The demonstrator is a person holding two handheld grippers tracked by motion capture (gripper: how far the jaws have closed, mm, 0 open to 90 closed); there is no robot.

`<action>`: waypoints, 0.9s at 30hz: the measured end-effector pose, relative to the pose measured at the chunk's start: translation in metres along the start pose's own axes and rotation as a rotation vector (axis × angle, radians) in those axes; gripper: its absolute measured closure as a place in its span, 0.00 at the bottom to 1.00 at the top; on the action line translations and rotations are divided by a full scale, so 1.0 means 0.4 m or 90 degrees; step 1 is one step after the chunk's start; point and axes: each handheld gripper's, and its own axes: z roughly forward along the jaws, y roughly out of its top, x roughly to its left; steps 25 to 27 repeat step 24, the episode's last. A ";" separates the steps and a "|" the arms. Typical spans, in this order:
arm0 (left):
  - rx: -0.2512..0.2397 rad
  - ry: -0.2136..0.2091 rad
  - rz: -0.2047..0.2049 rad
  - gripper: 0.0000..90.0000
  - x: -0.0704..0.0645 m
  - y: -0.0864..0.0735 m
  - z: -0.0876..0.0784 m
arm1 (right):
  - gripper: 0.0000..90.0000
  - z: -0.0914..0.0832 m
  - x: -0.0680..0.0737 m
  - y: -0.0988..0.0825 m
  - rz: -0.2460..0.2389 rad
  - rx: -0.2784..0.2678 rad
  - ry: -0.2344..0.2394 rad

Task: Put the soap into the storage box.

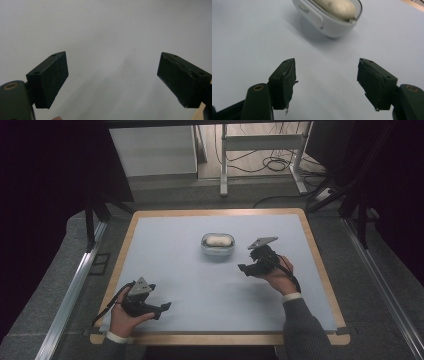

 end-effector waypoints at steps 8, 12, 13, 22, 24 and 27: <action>0.001 0.000 -0.003 0.12 0.001 0.000 0.003 | 0.33 -0.044 0.002 -0.122 0.043 -0.013 -0.025; -0.001 0.001 -0.002 0.12 0.002 0.001 0.002 | 0.32 -0.057 -0.004 -0.167 0.059 -0.008 -0.047; -0.001 0.002 -0.001 0.12 0.002 0.001 0.003 | 0.32 -0.059 -0.007 -0.172 0.059 -0.001 -0.048; 0.002 0.001 0.000 0.12 0.003 0.001 0.009 | 0.32 -0.071 -0.010 -0.188 0.069 -0.029 -0.054; 0.003 0.002 -0.001 0.12 0.003 0.001 0.009 | 0.30 -0.068 -0.008 -0.187 0.069 -0.034 -0.070; 0.003 0.002 -0.001 0.12 0.003 0.001 0.009 | 0.30 -0.068 -0.008 -0.187 0.069 -0.034 -0.070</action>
